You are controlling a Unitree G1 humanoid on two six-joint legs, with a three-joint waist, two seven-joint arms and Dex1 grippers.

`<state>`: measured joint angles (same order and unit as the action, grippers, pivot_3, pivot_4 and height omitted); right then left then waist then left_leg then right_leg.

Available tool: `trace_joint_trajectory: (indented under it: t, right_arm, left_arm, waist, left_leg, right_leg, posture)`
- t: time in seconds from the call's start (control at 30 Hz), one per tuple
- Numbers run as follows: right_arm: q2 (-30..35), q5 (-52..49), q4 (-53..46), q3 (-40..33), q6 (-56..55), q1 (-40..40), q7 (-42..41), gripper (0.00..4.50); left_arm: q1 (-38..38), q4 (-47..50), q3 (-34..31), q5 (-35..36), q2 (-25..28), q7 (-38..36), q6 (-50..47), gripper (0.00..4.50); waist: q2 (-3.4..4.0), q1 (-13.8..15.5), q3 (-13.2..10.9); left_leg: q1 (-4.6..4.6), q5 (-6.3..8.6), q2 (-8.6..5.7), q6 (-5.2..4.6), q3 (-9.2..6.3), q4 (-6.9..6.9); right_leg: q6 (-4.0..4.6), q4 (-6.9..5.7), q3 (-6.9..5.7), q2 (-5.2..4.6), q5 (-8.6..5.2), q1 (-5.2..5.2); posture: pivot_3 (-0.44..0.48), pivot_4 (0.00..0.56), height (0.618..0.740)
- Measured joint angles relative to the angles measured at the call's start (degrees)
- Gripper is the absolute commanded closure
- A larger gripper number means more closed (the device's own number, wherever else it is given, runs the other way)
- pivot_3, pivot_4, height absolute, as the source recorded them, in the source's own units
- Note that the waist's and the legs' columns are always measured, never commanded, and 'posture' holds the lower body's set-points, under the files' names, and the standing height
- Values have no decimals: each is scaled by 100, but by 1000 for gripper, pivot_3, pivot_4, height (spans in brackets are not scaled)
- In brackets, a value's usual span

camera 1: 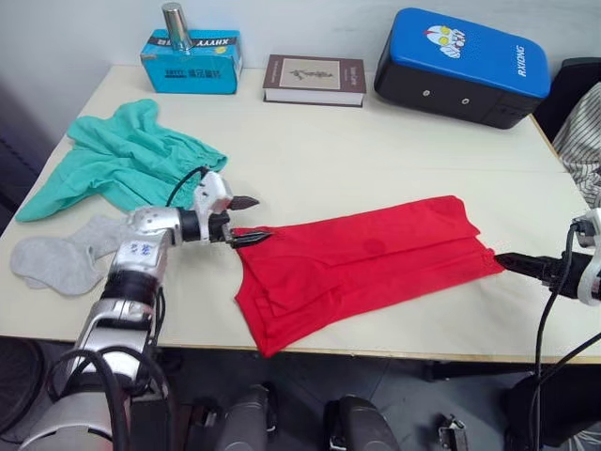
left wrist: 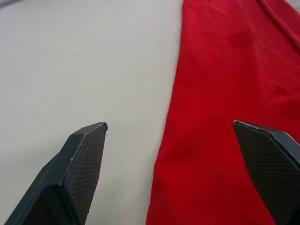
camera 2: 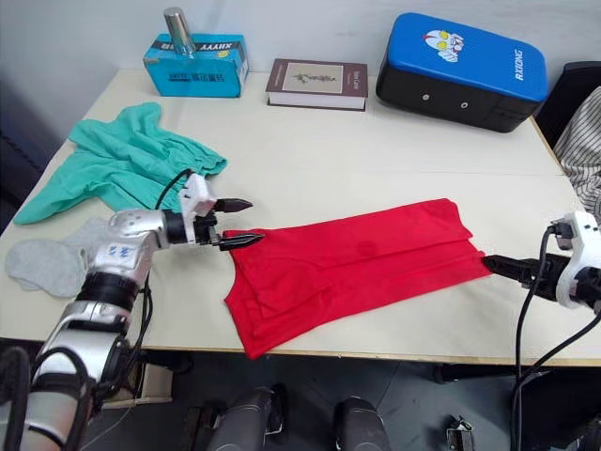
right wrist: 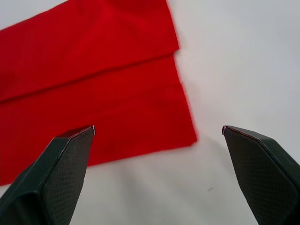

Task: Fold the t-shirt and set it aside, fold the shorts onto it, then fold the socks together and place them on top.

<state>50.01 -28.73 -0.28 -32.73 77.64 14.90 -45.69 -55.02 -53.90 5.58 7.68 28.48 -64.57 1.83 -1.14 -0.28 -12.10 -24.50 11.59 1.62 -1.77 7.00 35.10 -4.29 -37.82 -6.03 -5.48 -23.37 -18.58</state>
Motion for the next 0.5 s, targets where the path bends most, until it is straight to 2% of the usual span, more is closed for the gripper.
trace_joint_trajectory:
  t: [0.13,0.3,0.4,0.5]
  right_arm:
    - [-676,-79,-408,-108,377,44,616,59]
    - [-1140,-77,-527,-25,362,319,1104,59]
    - [-1429,-56,-519,118,116,477,1340,674]
    - [-1654,21,-329,310,-266,663,1488,1664]
  left_arm:
    - [-481,-1035,113,-383,-186,-2,123,0]
    - [-696,-1427,112,-557,-264,-273,135,0]
    - [-708,-1466,72,-574,-310,-398,64,587]
    - [-689,-1477,-15,-571,-326,-541,-101,1472]
  waist:
    - [-3,-60,-1]
    - [-28,-150,9]
    - [-43,-188,19]
    - [-47,-210,21]
  left_leg:
    - [-10,1,-1,0,7,-2]
    - [-7,-2,1,5,4,-1]
    - [-2,-3,4,7,6,-2]
    - [0,-3,4,7,7,-2]
  right_leg:
    - [0,-9,2,-3,0,-15]
    - [0,-17,-1,-1,0,-15]
    - [0,-20,0,0,0,-14]
    - [0,-21,1,0,0,-14]
  posture:
    - [0,150,740]
    - [0,150,740]
    - [0,150,740]
    - [0,150,740]
